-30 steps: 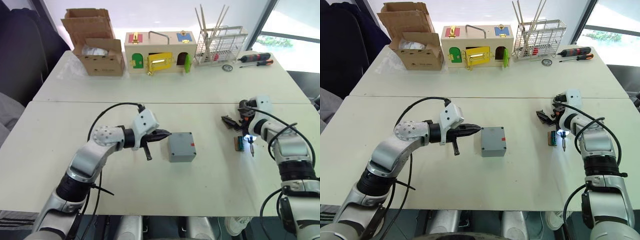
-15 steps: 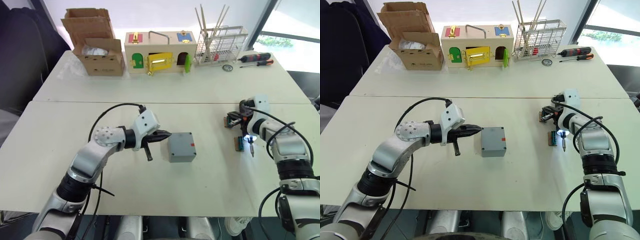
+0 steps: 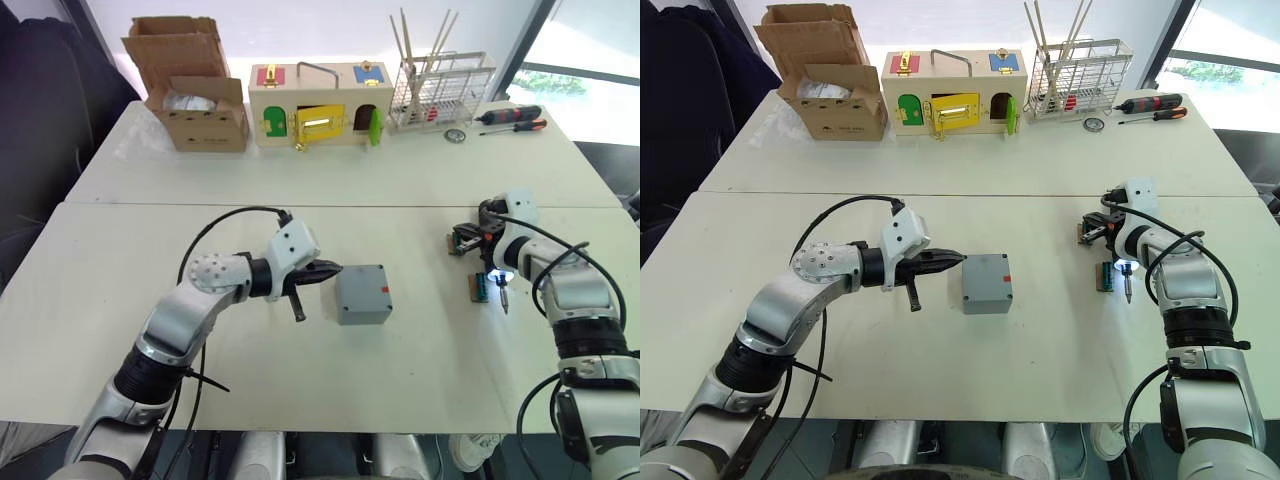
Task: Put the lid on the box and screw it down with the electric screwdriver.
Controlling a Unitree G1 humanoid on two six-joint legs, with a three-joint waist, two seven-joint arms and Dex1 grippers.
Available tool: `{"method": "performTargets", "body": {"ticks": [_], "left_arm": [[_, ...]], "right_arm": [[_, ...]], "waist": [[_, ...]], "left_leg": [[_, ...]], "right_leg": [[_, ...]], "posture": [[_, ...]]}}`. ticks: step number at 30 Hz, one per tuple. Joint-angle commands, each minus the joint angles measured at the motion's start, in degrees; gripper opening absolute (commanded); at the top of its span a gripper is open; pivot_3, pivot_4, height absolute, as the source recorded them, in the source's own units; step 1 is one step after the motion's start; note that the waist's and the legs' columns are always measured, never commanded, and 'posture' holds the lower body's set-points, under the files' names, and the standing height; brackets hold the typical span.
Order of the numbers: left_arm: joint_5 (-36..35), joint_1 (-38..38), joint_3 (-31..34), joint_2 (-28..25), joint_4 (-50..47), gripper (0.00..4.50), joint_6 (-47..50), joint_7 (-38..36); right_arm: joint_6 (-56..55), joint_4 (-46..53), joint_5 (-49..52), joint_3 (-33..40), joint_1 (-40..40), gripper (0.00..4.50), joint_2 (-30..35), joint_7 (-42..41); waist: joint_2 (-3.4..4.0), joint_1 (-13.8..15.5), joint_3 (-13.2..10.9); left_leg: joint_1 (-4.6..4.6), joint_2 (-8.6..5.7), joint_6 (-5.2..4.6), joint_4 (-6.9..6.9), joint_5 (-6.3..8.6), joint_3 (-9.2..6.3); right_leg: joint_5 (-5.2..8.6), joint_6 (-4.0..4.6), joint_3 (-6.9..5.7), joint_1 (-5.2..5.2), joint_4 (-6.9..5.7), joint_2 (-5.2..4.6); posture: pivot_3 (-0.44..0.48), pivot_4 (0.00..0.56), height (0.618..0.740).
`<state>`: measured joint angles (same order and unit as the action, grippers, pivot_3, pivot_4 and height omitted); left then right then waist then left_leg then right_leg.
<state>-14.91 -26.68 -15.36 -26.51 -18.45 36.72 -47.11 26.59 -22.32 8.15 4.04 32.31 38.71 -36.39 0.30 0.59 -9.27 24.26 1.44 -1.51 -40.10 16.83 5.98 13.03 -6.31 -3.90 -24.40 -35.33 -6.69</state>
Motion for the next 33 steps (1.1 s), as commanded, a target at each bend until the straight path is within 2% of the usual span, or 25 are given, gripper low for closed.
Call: {"method": "performTargets", "body": {"ticks": [1, 17, 21, 27, 33], "left_arm": [[0.2, -0.6, -0.5, 0.2, -0.6, 0.0, -1.3, 0.2], [0.1, -0.6, -0.1, 0.0, -0.6, 0.0, -1.7, -0.2], [-1.0, -1.1, 1.7, -1.0, -1.0, 0.0, -1.0, -0.7], [-2.7, -0.5, 4.3, -5.7, -0.9, 0.0, 0.9, -3.2], [-4.4, 1.1, 4.6, -9.3, -2.5, 0.0, 2.9, -5.3]], "right_arm": [[0.1, 2.8, 0.2, 0.6, 1.3, 0.04, 0.4, -0.4], [3.9, 10.5, 2.9, 4.6, 2.8, 0.04, 2.0, 0.2], [8.7, 19.1, 9.1, 6.8, 2.7, 0.04, 1.2, -2.3], [20.4, 39.6, 23.6, 4.7, -4.1, 0.04, 1.3, -10.5], [21.4, 45.2, 24.6, -0.2, -8.7, 0.04, 0.0, -9.5]], "waist": [[0.0, 0.0, 0.0], [0.0, 0.0, 0.0], [0.01, 0.0, 0.0], [0.0, 0.1, 0.0], [-0.01, 0.1, 0.0]], "left_leg": [[0.0, 0.0, 0.0, 0.0, 0.0, 0.0], [0.0, 0.01, 0.0, 0.0, 0.0, -0.01], [0.0, 0.02, 0.0, 0.0, 0.0, -0.02], [0.0, 0.13, 0.0, 0.04, 0.01, -0.08], [0.02, 0.12, -0.13, -0.03, 0.08, -0.04]], "right_leg": [[0.0, 0.0, 0.0, 0.0, 0.0, 0.0], [0.0, 0.0, 0.0, 0.0, 0.0, 0.0], [0.0, 0.0, 0.0, 0.0, 0.0, 0.0], [0.0, 0.0, -0.03, -0.01, 0.0, 0.04], [0.0, 0.02, -0.01, 0.01, 0.02, -0.07]], "posture": [[0.0, 0.15, 0.728], [0.0, 0.15, 0.728], [0.0, 0.15, 0.728], [0.0, 0.15, 0.728], [0.0, 0.15, 0.728]]}}
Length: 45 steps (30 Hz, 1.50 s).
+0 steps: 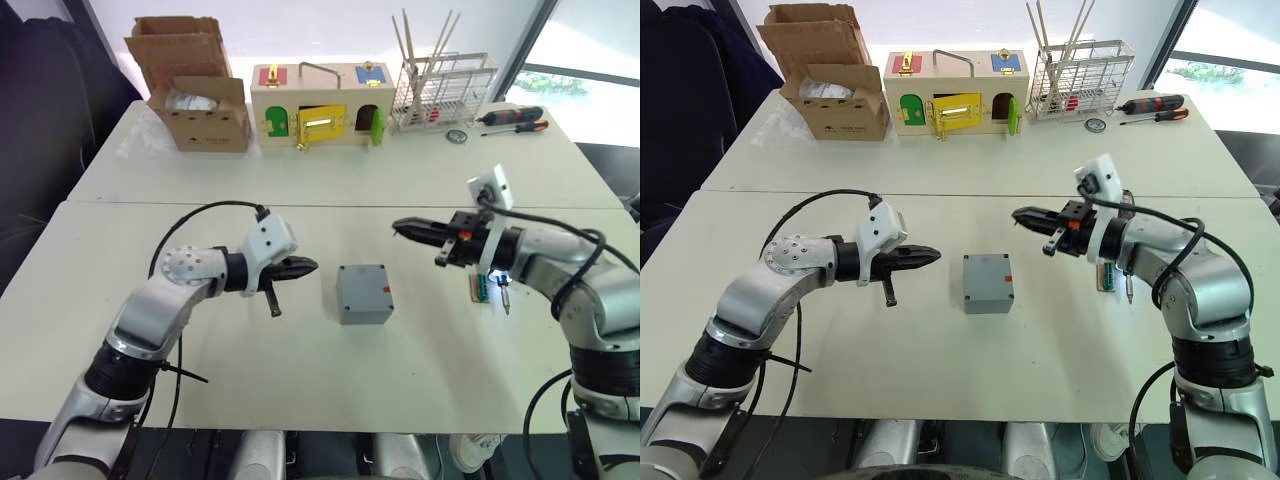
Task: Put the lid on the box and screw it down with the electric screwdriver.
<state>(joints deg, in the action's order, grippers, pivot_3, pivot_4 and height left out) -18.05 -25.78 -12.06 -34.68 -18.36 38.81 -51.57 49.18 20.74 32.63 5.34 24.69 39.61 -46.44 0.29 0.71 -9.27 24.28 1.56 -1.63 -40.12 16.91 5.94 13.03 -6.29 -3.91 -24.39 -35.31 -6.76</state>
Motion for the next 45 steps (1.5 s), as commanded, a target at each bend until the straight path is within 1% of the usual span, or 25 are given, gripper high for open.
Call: {"method": "performTargets", "body": {"ticks": [1, 5, 12, 22, 26, 43, 45], "left_arm": [[-1.5, 0.5, 1.2, -1.6, -3.1, 0.0, 1.1, -1.0], [-2.4, 1.2, 1.3, -2.4, -4.6, 0.0, 1.9, -1.0], [-3.2, 1.5, 0.2, -2.4, -6.2, 0.0, 3.1, -0.4], [-3.3, 1.1, -0.6, -2.0, -6.5, 0.0, 3.4, -0.1], [-3.3, 0.9, -0.7, -1.9, -6.4, 0.0, 3.3, 0.1], [-3.0, 0.8, -0.8, -1.2, -5.9, 0.0, 2.8, 0.3], [-3.0, 0.7, -0.8, -1.0, -5.7, 0.0, 2.5, 0.3]], "right_arm": [[-1.9, 1.8, -0.5, -2.3, -1.7, 0.04, -1.4, 0.9], [-3.1, 1.2, -1.5, -3.5, -3.1, 0.04, -1.5, 1.4], [-4.6, -0.4, -2.5, -3.2, -5.0, 0.04, -0.7, 1.6], [-5.9, -2.3, -3.3, -3.0, -5.1, 0.04, -0.7, 2.2], [-6.4, -3.2, -3.9, -4.0, -4.6, 0.04, -1.2, 2.6], [-6.6, -2.7, -5.0, -6.2, -5.0, 0.04, -0.6, 1.8], [-6.7, -2.5, -5.3, -6.1, -5.1, 0.6, 0.1, 1.4]], "waist": [[0.0, 0.0, 0.0], [0.0, 0.0, 0.0], [0.0, 0.0, 0.0], [-0.01, 0.0, 0.0], [-0.01, 0.0, 0.0], [0.0, 0.0, 0.0], [-0.01, 0.0, 0.0]], "left_leg": [[0.0, 0.01, 0.0, 0.0, 0.0, 0.0], [0.01, -0.02, 0.02, 0.01, -0.01, 0.0], [0.01, -0.06, 0.02, 0.01, -0.01, 0.0], [0.0, -0.08, 0.02, 0.01, -0.01, 0.0], [0.0, -0.08, 0.02, 0.01, -0.01, 0.0], [0.0, -0.08, 0.02, 0.01, -0.01, 0.0], [0.0, -0.08, 0.02, 0.01, -0.01, 0.0]], "right_leg": [[0.0, 0.0, 0.0, 0.0, 0.0, 0.01], [0.0, 0.0, -0.01, -0.02, -0.01, 0.04], [0.0, 0.0, -0.01, -0.02, -0.01, 0.05], [0.0, 0.0, 0.0, -0.02, -0.01, 0.06], [0.0, 0.0, 0.0, -0.02, -0.01, 0.06], [0.0, 0.0, 0.0, -0.02, -0.01, 0.06], [0.0, 0.0, -0.01, -0.02, -0.01, 0.06]], "posture": [[0.0, 0.15, 0.728], [0.0, 0.15, 0.728], [0.0, 0.15, 0.728], [0.0, 0.15, 0.728], [0.0, 0.15, 0.728], [0.0, 0.15, 0.728], [0.0, 0.15, 0.728]]}}
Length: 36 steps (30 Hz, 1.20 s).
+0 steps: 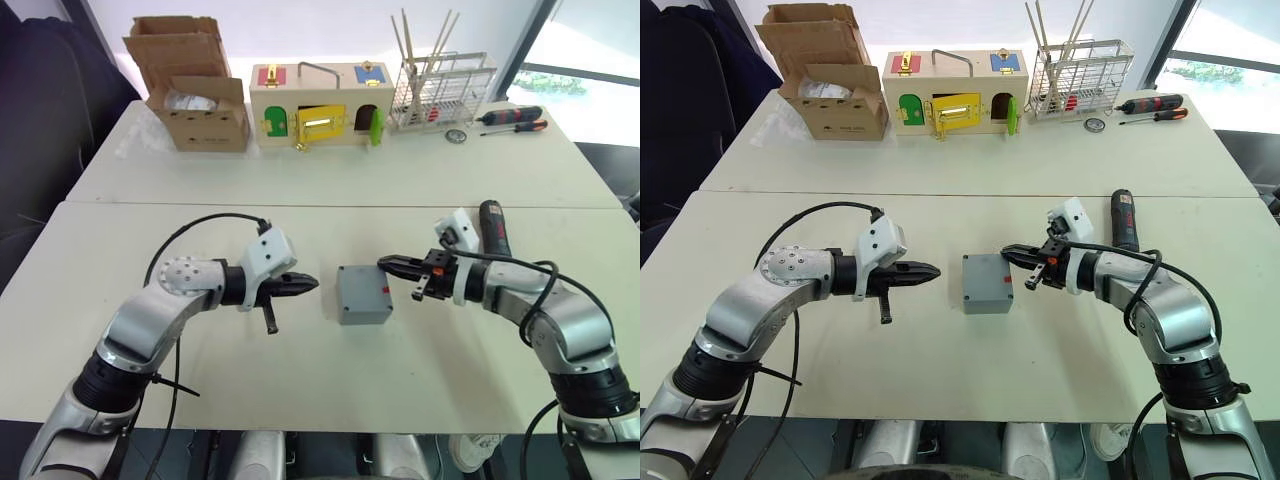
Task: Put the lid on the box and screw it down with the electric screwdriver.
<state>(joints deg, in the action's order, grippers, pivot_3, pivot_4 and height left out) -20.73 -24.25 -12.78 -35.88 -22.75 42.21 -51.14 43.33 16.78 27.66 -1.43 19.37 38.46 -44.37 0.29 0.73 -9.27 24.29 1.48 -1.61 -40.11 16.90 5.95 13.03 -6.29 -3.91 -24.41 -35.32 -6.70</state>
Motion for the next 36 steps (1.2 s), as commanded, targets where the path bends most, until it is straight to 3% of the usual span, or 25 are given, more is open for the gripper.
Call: {"method": "performTargets", "body": {"ticks": [1, 6, 9, 11, 14, 19, 22, 28, 32, 36], "left_arm": [[-0.3, -0.9, -0.1, 0.3, -1.3, 0.0, -1.0, -0.1], [-0.9, -1.7, 0.1, 1.2, -1.2, 0.0, -1.6, -0.5], [-0.8, -2.0, -0.1, 1.7, -1.0, 0.0, -1.9, -0.6], [-1.1, -2.7, -0.3, 2.5, -1.0, 0.0, -2.5, -1.1], [-3.4, -4.3, -0.4, 4.1, -2.5, 0.0, -3.2, -3.2], [-2.3, -4.7, -4.5, 3.7, -5.7, 0.0, -5.5, -5.9], [-0.8, -4.4, -6.6, 4.0, -6.7, 0.0, -6.7, -5.0], [0.5, -3.0, -8.7, 6.9, -7.8, 0.0, -6.6, -0.6], [1.0, -1.6, -9.6, 7.9, -8.6, 0.0, -6.1, 1.5], [0.7, 0.7, -9.3, 7.1, -11.7, 0.0, -5.1, 2.9]], "right_arm": [[-0.8, 1.5, -0.4, 0.7, 0.1, 0.96, 1.5, -0.9], [-0.3, 1.6, -0.5, 3.1, 1.2, 3.43, 4.5, -1.4], [0.3, 1.9, 0.1, 4.0, 1.4, 4.48, 5.7, -1.9], [4.0, 1.6, 3.5, 8.4, 3.5, 4.48, 7.4, -1.9], [11.6, -3.1, 7.1, 15.1, 9.0, 4.48, 15.0, -3.4], [15.3, -17.1, 3.0, 9.6, 16.5, 4.48, 26.6, -8.6], [18.1, -27.4, -3.4, 0.7, 22.9, 4.48, 29.6, -9.7], [22.8, -52.5, -14.1, -14.4, 38.5, 4.48, 26.4, -15.6], [24.8, -66.4, -17.7, -18.9, 46.8, 4.48, 21.4, -21.1], [18.7, -77.9, -24.7, -23.7, 51.3, 4.48, 17.3, -24.8]], "waist": [[0.0, 0.0, 0.0], [0.0, 0.0, 0.0], [0.0, 0.0, 0.0], [0.0, 0.0, 0.0], [0.1, 0.2, -0.1], [-0.01, -0.1, 0.0], [0.0, -0.6, 0.0], [0.07, -0.6, 0.0], [0.07, -0.7, 0.0], [0.08, -0.4, 0.0]], "left_leg": [[0.0, 0.0, 0.0, 0.0, 0.0, 0.0], [0.0, 0.0, 0.0, 0.0, 0.0, 0.0], [0.0, -0.01, 0.0, 0.0, 0.0, 0.0], [0.0, 0.0, 0.0, 0.0, 0.0, 0.0], [0.05, 0.03, -0.01, -0.02, 0.0, 0.01], [0.03, 0.0, -0.17, 0.01, 0.1, 0.01], [0.0, -0.01, -0.23, 0.01, 0.13, 0.08], [0.03, -0.02, -0.13, 0.06, 0.08, 0.15], [0.05, -0.05, -0.09, 0.04, 0.05, 0.19], [0.05, -0.04, -0.08, 0.03, 0.05, 0.18]], "right_leg": [[0.0, 0.0, 0.0, 0.0, 0.0, 0.0], [0.0, 0.0, 0.0, 0.0, 0.0, 0.0], [0.0, 0.0, 0.0, 0.0, 0.0, 0.0], [0.0, 0.0, 0.0, 0.0, 0.0, 0.0], [0.0, 0.0, 0.02, -0.04, -0.01, -0.06], [0.01, 0.02, 0.01, 0.01, 0.12, -0.06], [0.0, 0.02, 0.06, -0.03, 0.07, -0.04], [0.0, 0.03, 0.17, -0.15, 0.06, -0.03], [0.0, 0.02, 0.19, -0.16, 0.07, -0.02], [0.0, 0.01, 0.18, -0.16, 0.03, -0.02]], "posture": [[0.0, 0.15, 0.728], [0.0, 0.15, 0.728], [0.0, 0.15, 0.728], [0.0, 0.15, 0.728], [0.0, 0.15, 0.728], [0.0, 0.15, 0.728], [0.0, 0.15, 0.728], [0.0, 0.15, 0.728], [0.0, 0.15, 0.728], [0.0, 0.15, 0.728]]}}
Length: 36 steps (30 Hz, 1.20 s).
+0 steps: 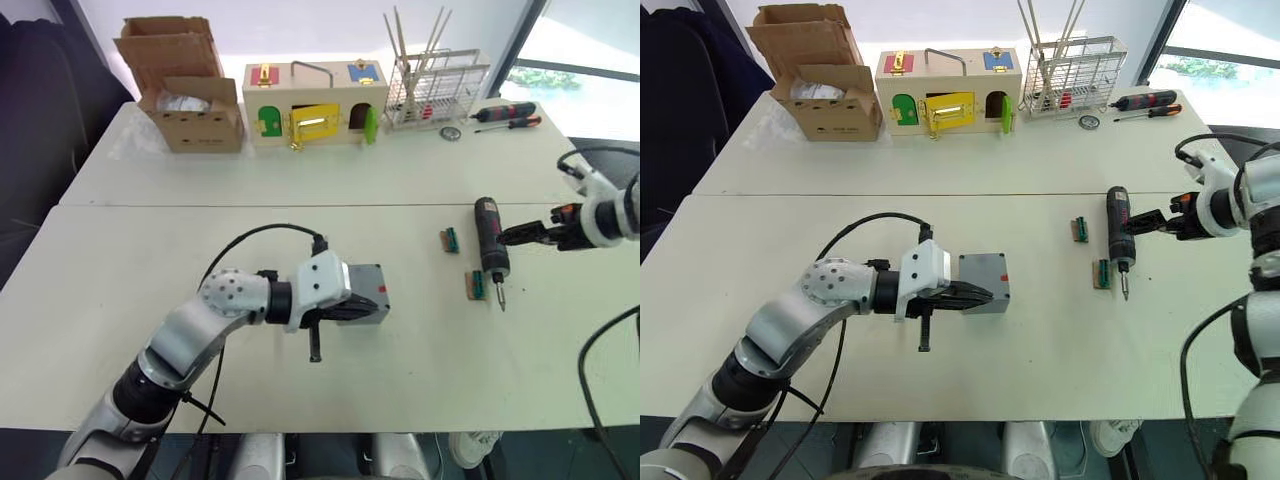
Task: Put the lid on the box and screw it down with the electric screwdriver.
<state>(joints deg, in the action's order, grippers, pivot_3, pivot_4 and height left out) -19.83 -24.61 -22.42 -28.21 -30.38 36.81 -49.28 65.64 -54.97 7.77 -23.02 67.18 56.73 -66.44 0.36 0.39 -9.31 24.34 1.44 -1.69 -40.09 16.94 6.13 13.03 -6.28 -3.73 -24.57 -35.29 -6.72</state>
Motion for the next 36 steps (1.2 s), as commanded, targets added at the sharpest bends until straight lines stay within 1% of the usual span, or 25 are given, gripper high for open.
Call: {"method": "performTargets", "body": {"ticks": [1, 5, 8, 12, 15, 18, 19, 21, 27, 30, 33, 36], "left_arm": [[-0.2, 1.4, 0.4, -0.9, -4.9, 0.0, 0.8, 1.4], [-0.3, 2.2, 0.5, -1.6, -6.9, 0.0, 2.3, 2.8], [0.0, 2.5, 0.3, -1.8, -7.3, 0.0, 3.1, 3.8], [0.1, 2.5, 0.3, -1.1, -7.5, 0.0, 4.1, 5.7], [-0.1, 3.1, 0.3, -1.1, -8.3, 0.0, 5.0, 6.8], [-0.1, 3.5, 0.0, -1.2, -9.0, 0.0, 5.8, 7.6], [0.0, 3.6, -0.1, -1.1, -9.1, 0.0, 5.9, 7.8], [0.1, 3.6, -0.2, -1.1, -9.2, 0.0, 6.1, 8.2], [0.4, 3.9, -0.2, -1.7, -9.3, 0.0, 6.6, 8.9], [0.2, 3.9, 0.1, -1.9, -8.9, 0.0, 6.6, 8.9], [-0.9, 3.6, 0.8, -1.5, -7.4, 0.0, 6.1, 8.2], [-3.8, 3.2, 3.2, 0.4, -4.7, 0.0, 5.3, 7.1]], "right_arm": [[-5.1, -8.4, -6.4, -3.1, 4.3, 4.48, -2.0, -3.5], [-10.5, -14.6, -11.4, -4.0, 6.3, 4.48, -5.6, -4.0], [-14.6, -16.9, -15.0, -4.6, 6.2, 4.48, -7.4, -4.9], [-15.3, -19.4, -16.6, -2.4, 6.3, 4.48, -11.6, -2.8], [-17.2, -20.6, -19.7, -3.3, 5.2, 3.79, -13.1, -3.4], [-18.7, -21.4, -22.1, -3.6, 4.8, 2.85, -13.7, -4.5], [-19.2, -21.5, -22.8, -3.6, 4.6, 2.46, -13.8, -4.6], [-20.2, -21.9, -24.1, -3.5, 4.2, 1.93, -13.7, -4.2], [-24.4, -22.6, -27.3, -3.6, 2.3, 1.88, -12.0, -1.6], [-29.7, -22.4, -27.8, -2.9, 1.3, 1.88, -9.5, -1.2], [-31.9, -21.9, -25.3, 1.0, 3.2, 1.88, -8.8, 0.2], [-31.3, -21.5, -21.8, 6.6, 6.8, 1.88, -9.0, 2.2]], "waist": [[0.01, -0.1, 0.0], [0.01, 0.0, 0.0], [0.02, -0.1, 0.0], [0.02, -0.3, 0.0], [-0.01, -0.6, 0.0], [-0.01, -1.0, 0.0], [-0.01, -1.1, 0.0], [-0.01, -1.1, 0.0], [-0.1, -0.9, 0.1], [-0.21, -0.7, 0.1], [-0.19, -0.3, 0.1], [-0.04, -0.3, 0.0]], "left_leg": [[0.0, 0.0, 0.01, 0.0, 0.0, 0.01], [0.01, -0.02, 0.04, -0.01, -0.02, 0.01], [0.0, -0.02, 0.06, -0.01, -0.04, 0.01], [-0.01, -0.01, 0.09, -0.01, -0.05, 0.0], [-0.06, -0.01, 0.12, -0.01, -0.07, -0.02], [-0.08, -0.01, 0.12, -0.01, -0.07, -0.03], [-0.09, -0.01, 0.12, 0.01, -0.07, -0.04], [-0.1, -0.01, 0.13, 0.02, -0.07, -0.04], [-0.24, -0.03, 0.15, 0.01, -0.08, -0.06], [-0.37, -0.04, 0.15, 0.0, -0.07, -0.11], [-0.67, -0.07, 0.07, 0.0, -0.02, -0.14], [-0.75, -0.09, 0.03, -0.01, 0.01, -0.09]], "right_leg": [[0.0, 0.0, 0.01, 0.0, 0.0, 0.0], [0.0, 0.0, 0.01, 0.0, 0.0, 0.0], [0.0, -0.01, 0.0, 0.0, -0.03, 0.0], [-0.01, -0.01, 0.0, 0.0, -0.04, 0.01], [-0.01, -0.01, -0.01, 0.09, -0.04, 0.02], [0.0, -0.02, -0.01, 0.11, -0.03, 0.02], [0.0, -0.02, -0.01, 0.11, -0.02, 0.02], [0.0, -0.02, -0.02, 0.11, -0.03, 0.03], [0.0, -0.02, -0.03, 0.33, 0.04, 0.02], [0.01, -0.01, -0.03, 0.55, 0.1, 0.0], [0.01, 0.0, -0.02, 0.9, 0.19, -0.1], [0.01, 0.0, 0.04, 0.95, 0.2, -0.13]], "posture": [[0.0, 0.15, 0.728], [0.0, 0.15, 0.728], [0.0, 0.15, 0.728], [0.0, 0.15, 0.728], [0.0, 0.15, 0.728], [0.0, 0.15, 0.728], [0.0, 0.15, 0.728], [0.0, 0.15, 0.728], [0.0, 0.15, 0.728], [0.0, 0.15, 0.728], [0.0, 0.15, 0.728], [0.0, 0.15, 0.728]]}}
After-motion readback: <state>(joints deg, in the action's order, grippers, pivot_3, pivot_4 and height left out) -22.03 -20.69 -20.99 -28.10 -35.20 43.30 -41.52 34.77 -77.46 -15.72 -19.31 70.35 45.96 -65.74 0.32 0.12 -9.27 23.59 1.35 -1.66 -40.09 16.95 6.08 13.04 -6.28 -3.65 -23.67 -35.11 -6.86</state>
